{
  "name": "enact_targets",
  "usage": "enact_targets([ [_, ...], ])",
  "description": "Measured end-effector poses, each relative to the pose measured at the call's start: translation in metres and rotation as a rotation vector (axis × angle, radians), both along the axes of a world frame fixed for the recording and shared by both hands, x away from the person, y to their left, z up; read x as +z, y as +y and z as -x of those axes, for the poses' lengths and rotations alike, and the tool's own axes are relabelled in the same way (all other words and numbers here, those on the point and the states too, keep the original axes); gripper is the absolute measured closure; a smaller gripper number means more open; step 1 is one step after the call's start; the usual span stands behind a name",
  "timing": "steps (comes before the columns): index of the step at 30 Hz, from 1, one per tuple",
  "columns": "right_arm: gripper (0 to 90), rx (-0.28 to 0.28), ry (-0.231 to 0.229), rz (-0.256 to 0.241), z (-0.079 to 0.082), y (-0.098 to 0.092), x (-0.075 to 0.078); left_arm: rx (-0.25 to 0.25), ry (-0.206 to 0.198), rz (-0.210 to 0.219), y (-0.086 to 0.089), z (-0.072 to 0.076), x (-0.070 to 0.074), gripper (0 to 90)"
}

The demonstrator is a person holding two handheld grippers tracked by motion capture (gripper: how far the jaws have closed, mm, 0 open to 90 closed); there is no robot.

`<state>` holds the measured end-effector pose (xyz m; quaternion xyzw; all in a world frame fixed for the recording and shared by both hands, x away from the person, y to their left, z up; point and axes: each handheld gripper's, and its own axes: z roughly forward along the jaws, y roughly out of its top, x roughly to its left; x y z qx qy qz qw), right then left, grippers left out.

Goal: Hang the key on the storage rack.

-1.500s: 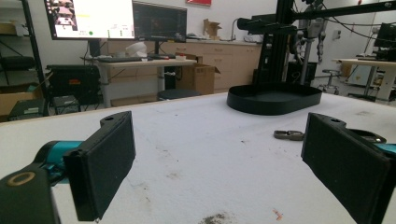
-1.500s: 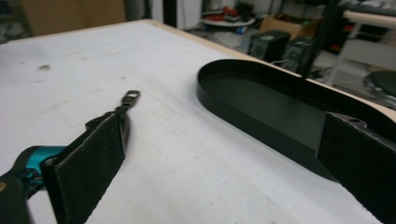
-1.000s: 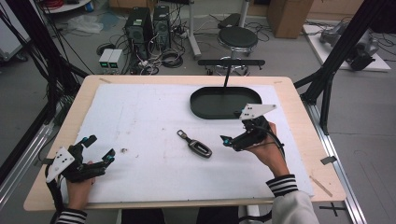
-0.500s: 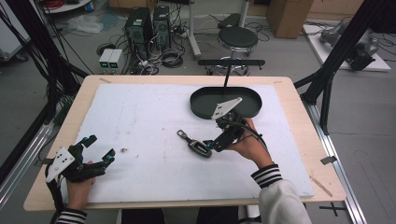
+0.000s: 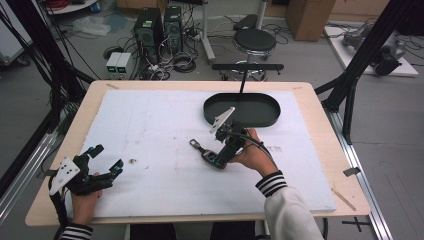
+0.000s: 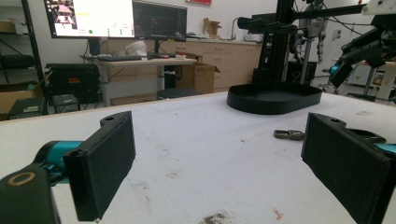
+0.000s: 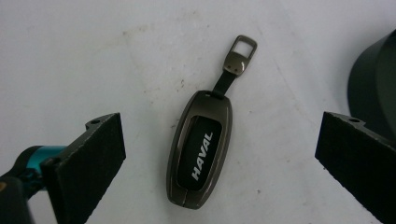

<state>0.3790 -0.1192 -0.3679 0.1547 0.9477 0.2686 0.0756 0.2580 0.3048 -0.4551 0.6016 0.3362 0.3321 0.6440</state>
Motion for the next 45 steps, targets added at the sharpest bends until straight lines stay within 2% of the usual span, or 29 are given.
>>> enact_targets([
  [4,2.6,0.002,0.018,0.025,-0.001,0.003,-0.004,0.001,-0.001,0.000,0.000,0.000,0.000,10.3],
  [6,3.9,0.010,0.042,0.043,-0.003,0.006,-0.008,0.001,-0.002,0.000,0.000,0.000,0.000,10.3],
  [13,3.9,0.001,0.063,0.078,-0.007,0.010,-0.013,0.000,0.000,0.001,0.000,0.000,0.000,10.3],
  [16,3.9,0.007,0.075,0.102,-0.008,0.013,-0.017,0.001,-0.001,0.000,0.000,0.000,0.000,10.2],
  [17,3.9,0.020,0.081,0.127,-0.009,0.015,-0.020,0.001,-0.001,0.001,0.000,0.000,0.000,10.3],
  [19,3.9,0.018,0.088,0.138,-0.008,0.015,-0.021,0.000,0.000,0.001,0.000,0.000,0.000,10.3],
  [20,4.0,0.019,0.093,0.161,-0.009,0.017,-0.024,0.001,-0.001,0.001,0.000,0.000,0.000,10.3],
  [24,4.9,0.014,0.117,0.181,-0.010,0.020,-0.028,0.001,-0.001,0.001,0.000,0.000,0.000,10.3],
  [26,6.9,0.004,0.116,0.202,-0.011,0.022,-0.029,0.001,-0.001,0.002,0.000,0.000,0.000,10.2],
  [28,15.0,-0.003,0.125,0.217,-0.012,0.024,-0.029,0.001,0.000,0.001,0.000,0.000,0.000,10.2],
  [32,16.1,-0.009,0.135,0.232,-0.013,0.027,-0.030,0.001,0.001,0.004,0.000,0.000,0.000,10.3],
  [37,21.0,-0.027,0.168,0.254,-0.013,0.033,-0.032,0.001,0.002,0.004,0.000,0.000,0.000,10.3],
  [45,28.8,-0.035,0.175,0.291,-0.014,0.038,-0.034,0.001,0.002,0.003,0.000,0.000,0.000,10.3],
])
